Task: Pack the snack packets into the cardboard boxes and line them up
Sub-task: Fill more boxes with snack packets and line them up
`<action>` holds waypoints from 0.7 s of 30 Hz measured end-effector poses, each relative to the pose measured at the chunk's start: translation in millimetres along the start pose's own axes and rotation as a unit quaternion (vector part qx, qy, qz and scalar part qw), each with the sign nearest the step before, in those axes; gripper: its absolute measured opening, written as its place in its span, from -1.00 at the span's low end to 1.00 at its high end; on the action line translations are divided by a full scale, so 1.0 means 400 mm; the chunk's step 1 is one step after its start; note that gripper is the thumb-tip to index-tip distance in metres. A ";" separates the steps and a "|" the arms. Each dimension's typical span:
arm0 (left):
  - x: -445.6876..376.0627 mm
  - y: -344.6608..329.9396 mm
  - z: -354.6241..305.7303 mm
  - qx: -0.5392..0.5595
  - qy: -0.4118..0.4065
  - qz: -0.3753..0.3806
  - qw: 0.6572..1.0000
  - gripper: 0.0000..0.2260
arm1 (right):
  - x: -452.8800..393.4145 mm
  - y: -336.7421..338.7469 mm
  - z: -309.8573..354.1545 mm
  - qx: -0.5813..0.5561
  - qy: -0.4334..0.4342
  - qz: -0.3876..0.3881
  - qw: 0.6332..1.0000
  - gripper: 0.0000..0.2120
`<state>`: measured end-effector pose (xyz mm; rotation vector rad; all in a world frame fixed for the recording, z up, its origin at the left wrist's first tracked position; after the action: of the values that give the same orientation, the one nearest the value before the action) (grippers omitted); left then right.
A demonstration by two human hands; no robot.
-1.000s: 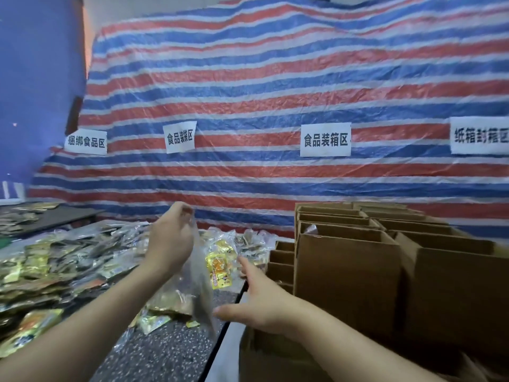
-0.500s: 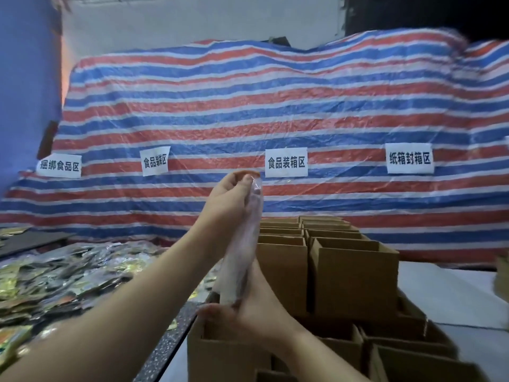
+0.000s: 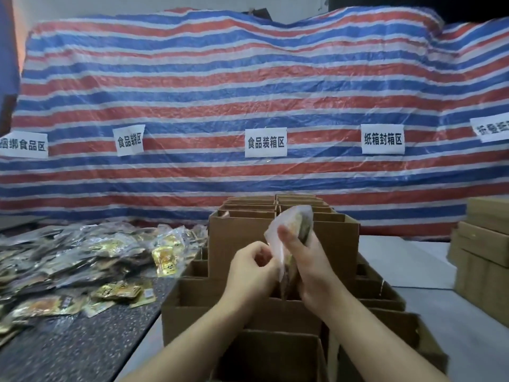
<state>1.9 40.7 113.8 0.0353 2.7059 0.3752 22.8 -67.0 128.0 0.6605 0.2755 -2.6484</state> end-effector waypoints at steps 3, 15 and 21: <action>0.009 -0.023 0.044 -0.047 0.008 -0.002 0.999 -0.89 | 0.028 0.039 -0.047 0.076 -0.055 -0.039 0.995 -0.41; 0.082 0.107 0.336 -0.157 0.110 0.058 0.980 -0.83 | 0.122 -0.034 -0.301 0.482 -0.342 0.281 0.756 -0.69; 0.111 0.079 0.387 -0.097 0.142 0.054 0.984 -0.79 | 0.199 -0.041 -0.526 0.520 -0.470 0.401 0.590 -0.73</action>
<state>21.8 114.3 -31.5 0.0798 2.9391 0.7258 37.3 -19.6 -92.1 -0.4099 -1.5580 -1.6059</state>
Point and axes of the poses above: each hand's wrist, its own x-axis away from the middle knuckle, its own y-axis out of the back of the hand, z = x × y, the point moved 8 cm from there along -x, towards the middle knuckle, and after that the axes turned 6 degrees about z, right-handed, at the moved point
